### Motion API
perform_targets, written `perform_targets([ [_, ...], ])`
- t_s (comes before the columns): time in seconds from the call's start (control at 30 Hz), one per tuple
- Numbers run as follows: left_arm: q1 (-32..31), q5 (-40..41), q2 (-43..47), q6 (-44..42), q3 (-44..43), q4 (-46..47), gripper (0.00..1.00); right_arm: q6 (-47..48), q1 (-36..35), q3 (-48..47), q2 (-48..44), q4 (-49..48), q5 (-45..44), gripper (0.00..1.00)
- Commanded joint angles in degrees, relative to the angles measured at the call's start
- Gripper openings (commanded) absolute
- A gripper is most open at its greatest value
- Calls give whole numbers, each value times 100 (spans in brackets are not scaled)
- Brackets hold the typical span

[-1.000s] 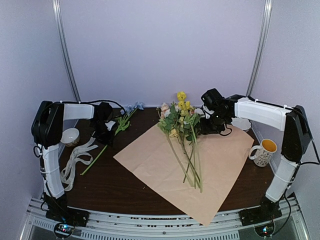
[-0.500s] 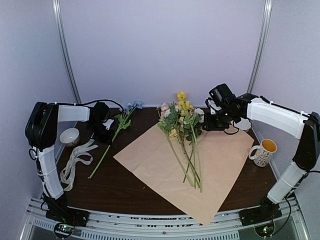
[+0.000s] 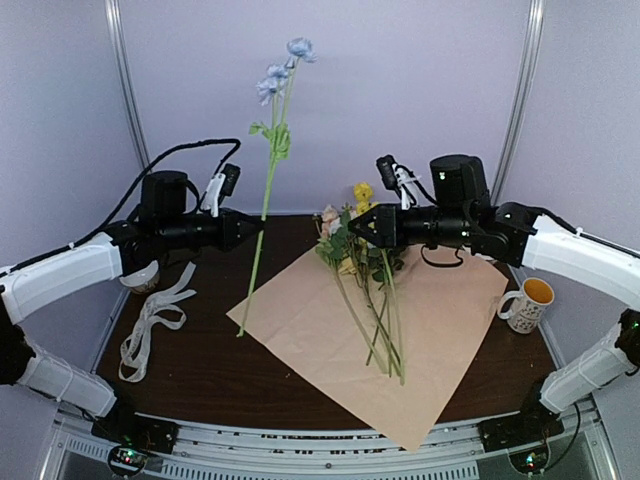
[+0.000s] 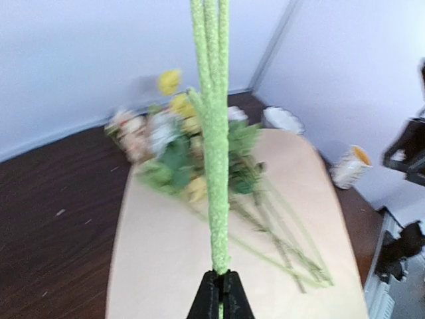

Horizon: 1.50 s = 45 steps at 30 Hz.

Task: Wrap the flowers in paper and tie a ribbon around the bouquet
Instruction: Pass from the left arm to the right, then place the fake flower on the flattened wrapping paper.

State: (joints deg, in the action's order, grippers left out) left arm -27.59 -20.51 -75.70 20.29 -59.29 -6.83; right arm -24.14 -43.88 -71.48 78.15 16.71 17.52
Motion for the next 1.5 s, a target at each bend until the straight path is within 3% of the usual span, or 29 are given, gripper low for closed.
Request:
perform_targets([
  [0.0, -976, -827, 296, 368, 114, 1957, 0, -261, -487, -278, 223, -1757, 705, 40],
  [0.2, -1487, -1212, 267, 787, 145, 2856, 0, -689, -655, -602, 637, -2615, 618, 67],
  [0.43, -1733, -1272, 58, 780, 85, 2851, 0, -1096, -717, -738, 930, -3246, 768, 63],
  [0.5, -1749, -1275, -12, 800, 49, 2858, 0, -1128, -713, -870, 1038, -3184, 756, 56],
  [0.63, -1749, -1332, -82, 771, -45, 2765, 0, -1038, -704, -1128, 1116, -2693, 437, 0],
  [0.73, -1749, -1282, -80, 688, -80, 2562, 3, -914, -645, -1055, 927, -2273, -165, 0],
  [0.83, -1735, -971, -138, 569, -245, 1932, 51, -743, -442, -1215, 850, -1273, -682, 0],
  [0.9, -1659, -375, -192, 339, -616, 770, 63, -587, -185, -1457, 969, -115, -1069, 0],
  [0.97, -1450, 703, -358, 285, -1188, -958, 74, -410, 77, -1837, 1280, 1296, -1666, 0],
  [1.03, -1074, 1336, -627, 280, -1499, -2402, 75, -189, 282, -1945, 1567, 2176, -1969, 0],
  [1.07, -884, 1360, -691, 221, -1410, -2667, 76, -134, 378, -1897, 1719, 2406, -2096, 0],
  [1.2, -343, 1406, -854, -27, -941, -3133, 74, -15, 624, -1743, 2213, 2516, -2432, 5],
  [1.47, -309, 1850, -1524, -603, -784, -3704, 72, -121, 789, -1938, 2999, 2449, -2715, 10],
])
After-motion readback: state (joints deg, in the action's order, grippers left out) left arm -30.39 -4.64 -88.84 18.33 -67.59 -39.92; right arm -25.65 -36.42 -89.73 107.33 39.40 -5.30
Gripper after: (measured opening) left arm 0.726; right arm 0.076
